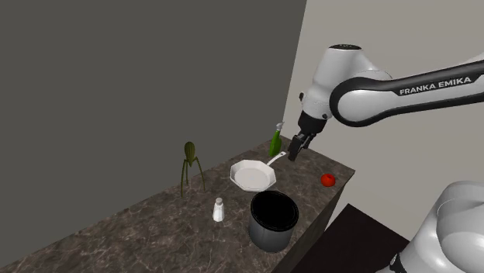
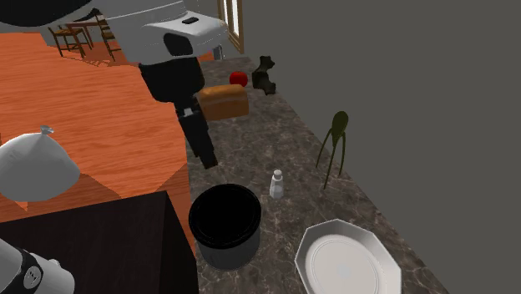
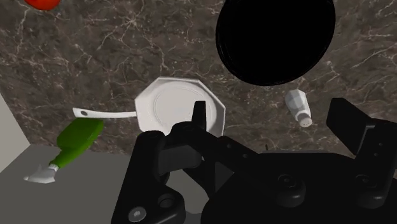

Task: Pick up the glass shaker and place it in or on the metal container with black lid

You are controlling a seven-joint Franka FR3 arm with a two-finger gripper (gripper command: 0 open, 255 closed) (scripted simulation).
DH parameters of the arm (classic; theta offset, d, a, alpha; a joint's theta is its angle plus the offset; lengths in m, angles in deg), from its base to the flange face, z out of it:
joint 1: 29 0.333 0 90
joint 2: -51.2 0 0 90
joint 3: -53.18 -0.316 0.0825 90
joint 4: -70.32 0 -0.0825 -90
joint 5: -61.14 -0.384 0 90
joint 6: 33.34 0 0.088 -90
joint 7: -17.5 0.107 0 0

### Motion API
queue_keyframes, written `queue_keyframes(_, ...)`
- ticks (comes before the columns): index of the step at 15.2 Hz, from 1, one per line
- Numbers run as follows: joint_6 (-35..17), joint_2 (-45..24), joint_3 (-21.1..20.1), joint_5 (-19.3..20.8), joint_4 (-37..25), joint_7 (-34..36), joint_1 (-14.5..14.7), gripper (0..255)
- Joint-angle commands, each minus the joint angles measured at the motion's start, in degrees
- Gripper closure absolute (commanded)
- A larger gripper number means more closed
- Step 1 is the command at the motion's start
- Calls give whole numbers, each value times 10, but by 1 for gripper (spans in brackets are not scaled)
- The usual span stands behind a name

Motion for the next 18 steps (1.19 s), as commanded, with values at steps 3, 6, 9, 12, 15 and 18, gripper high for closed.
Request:
queue_keyframes(3,-94,-78,-9,-11,8,16,5,0)
queue_keyframes(6,-159,-142,-17,-17,4,28,8,0)
queue_keyframes(9,-220,-210,-25,-20,-9,40,11,0)
queue_keyframes(12,-276,-281,-33,-18,-29,55,14,0)
queue_keyframes(15,-326,-353,-39,-12,-57,71,18,0)
queue_keyframes(18,-368,-425,-40,-1,-93,89,25,0)
